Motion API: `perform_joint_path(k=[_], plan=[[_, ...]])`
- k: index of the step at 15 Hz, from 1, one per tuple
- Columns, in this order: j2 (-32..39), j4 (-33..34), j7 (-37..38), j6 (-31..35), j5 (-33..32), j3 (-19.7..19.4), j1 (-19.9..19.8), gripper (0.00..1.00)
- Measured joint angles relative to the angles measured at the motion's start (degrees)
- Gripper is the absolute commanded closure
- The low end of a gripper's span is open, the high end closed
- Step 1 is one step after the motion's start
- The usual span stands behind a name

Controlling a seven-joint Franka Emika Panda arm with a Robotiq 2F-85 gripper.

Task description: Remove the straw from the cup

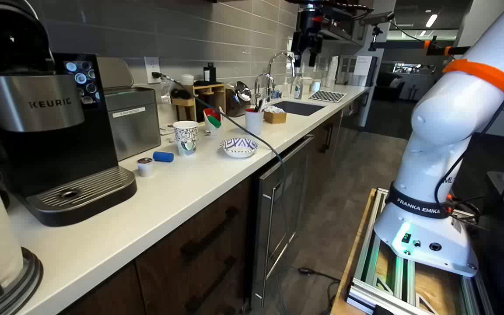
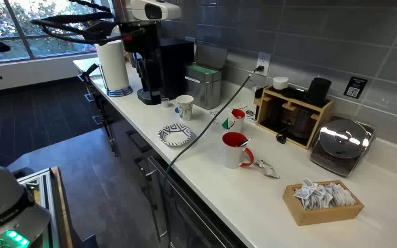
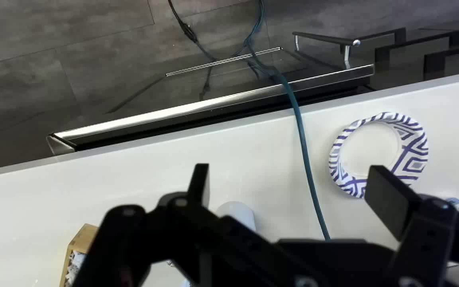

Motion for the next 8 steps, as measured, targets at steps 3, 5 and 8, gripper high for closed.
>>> perform_joint_path(k=[3, 5, 8], plan=[[0.0, 0.0, 0.0, 0.0, 0.0, 0.0, 0.0, 0.0], [0.03, 0.0, 0.0, 0.88, -0.01, -0.02, 0.0, 0.0], [0.99, 0.08, -3.67, 8.86, 0.29, -1.65, 0.06, 0.0]])
